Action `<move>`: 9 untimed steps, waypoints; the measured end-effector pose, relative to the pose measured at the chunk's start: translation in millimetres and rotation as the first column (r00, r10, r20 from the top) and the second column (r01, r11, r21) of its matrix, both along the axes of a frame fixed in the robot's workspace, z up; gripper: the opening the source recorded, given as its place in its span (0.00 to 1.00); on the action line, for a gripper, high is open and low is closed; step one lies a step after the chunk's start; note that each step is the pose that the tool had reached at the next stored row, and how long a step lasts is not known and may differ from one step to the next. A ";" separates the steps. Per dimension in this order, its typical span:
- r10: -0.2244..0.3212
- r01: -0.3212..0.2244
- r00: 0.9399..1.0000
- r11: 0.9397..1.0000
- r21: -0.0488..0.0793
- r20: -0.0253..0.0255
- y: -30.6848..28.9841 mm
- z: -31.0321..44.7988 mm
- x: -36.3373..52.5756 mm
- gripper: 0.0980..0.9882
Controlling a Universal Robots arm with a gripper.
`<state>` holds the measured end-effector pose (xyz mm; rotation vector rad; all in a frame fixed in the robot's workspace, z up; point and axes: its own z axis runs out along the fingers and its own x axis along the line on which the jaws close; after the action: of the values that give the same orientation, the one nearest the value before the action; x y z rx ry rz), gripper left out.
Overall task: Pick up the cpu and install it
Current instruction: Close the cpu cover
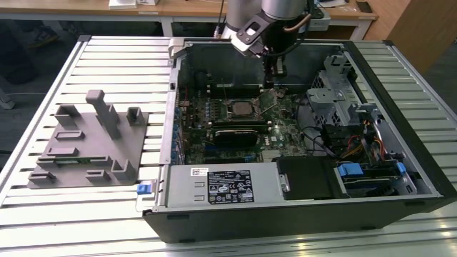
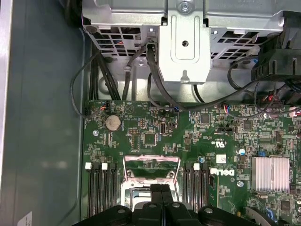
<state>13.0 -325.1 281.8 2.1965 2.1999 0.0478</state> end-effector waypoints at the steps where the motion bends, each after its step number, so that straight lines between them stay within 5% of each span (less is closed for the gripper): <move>1: 0.000 0.000 1.000 1.000 0.000 0.000 0.0 0.0 0.3 0.01; 9: 0.000 0.000 1.000 1.000 0.000 0.000 0.0 0.0 2.3 0.01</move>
<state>15.4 -325.1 281.8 2.1965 2.2000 0.0478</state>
